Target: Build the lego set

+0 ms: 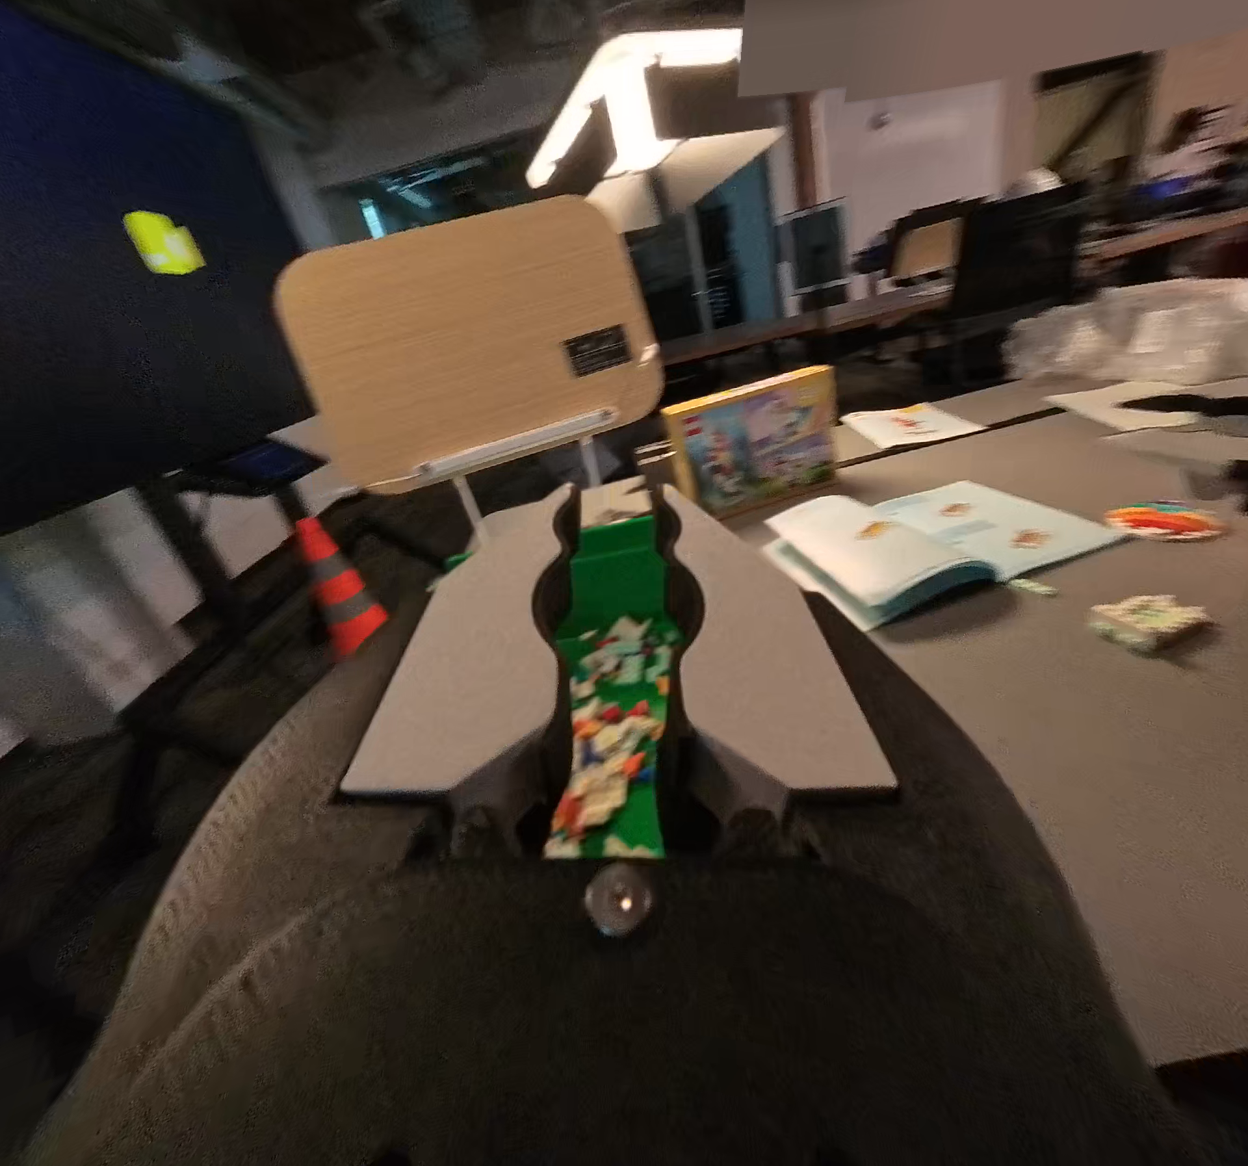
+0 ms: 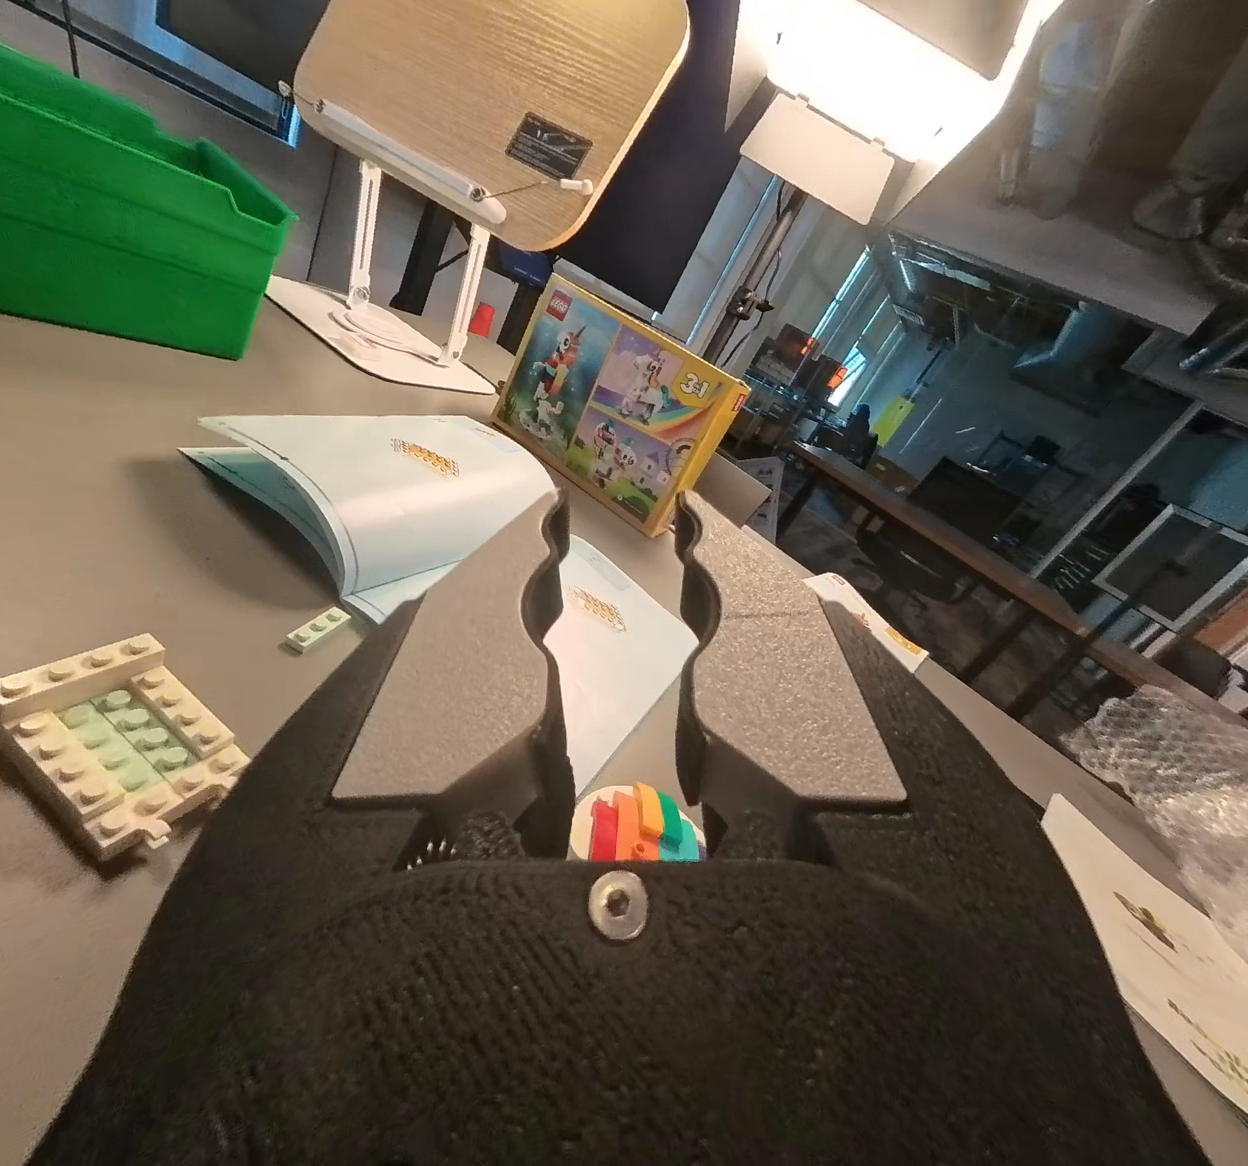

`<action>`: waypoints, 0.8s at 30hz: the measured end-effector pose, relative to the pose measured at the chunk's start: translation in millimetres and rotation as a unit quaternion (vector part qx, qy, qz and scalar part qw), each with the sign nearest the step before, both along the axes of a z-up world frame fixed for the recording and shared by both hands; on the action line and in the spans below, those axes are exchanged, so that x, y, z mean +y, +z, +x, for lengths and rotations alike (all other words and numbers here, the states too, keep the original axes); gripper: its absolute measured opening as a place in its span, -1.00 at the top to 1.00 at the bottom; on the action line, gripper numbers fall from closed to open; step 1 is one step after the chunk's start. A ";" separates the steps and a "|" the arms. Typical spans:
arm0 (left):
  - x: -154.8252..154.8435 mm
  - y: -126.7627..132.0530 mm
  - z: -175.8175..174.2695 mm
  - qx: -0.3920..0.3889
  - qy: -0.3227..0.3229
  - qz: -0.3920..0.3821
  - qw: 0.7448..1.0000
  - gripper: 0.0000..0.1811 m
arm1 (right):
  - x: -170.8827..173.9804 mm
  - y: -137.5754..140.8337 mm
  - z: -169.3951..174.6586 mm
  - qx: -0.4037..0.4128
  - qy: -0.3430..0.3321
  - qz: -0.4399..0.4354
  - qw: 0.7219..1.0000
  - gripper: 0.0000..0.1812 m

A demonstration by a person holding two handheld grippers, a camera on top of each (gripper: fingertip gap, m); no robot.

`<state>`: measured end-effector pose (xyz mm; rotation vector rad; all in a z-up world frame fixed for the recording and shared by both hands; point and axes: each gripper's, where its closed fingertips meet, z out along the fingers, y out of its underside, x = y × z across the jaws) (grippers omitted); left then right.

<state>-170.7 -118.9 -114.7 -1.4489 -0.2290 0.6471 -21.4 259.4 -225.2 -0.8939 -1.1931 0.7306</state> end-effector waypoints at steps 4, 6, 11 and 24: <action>-22.2 -17.2 -43.1 -0.037 0.052 -0.055 0.996 0.78 | 0.3 -3.6 -1.9 -0.012 -0.004 0.005 1.000 0.69; -14.2 -37.3 -60.8 -0.074 0.038 -0.114 0.990 0.79 | 0.2 -4.7 -2.3 -0.015 -0.005 0.008 1.000 0.70; 24.4 -104.2 -96.4 -0.172 -0.041 -0.300 0.938 0.86 | 3.0 -6.4 -3.3 -0.020 -0.011 0.005 1.000 0.70; 41.0 -214.4 -135.2 -0.290 -0.147 -0.536 0.779 0.82 | 11.4 -8.0 -2.2 -0.019 -0.016 -0.025 0.999 0.70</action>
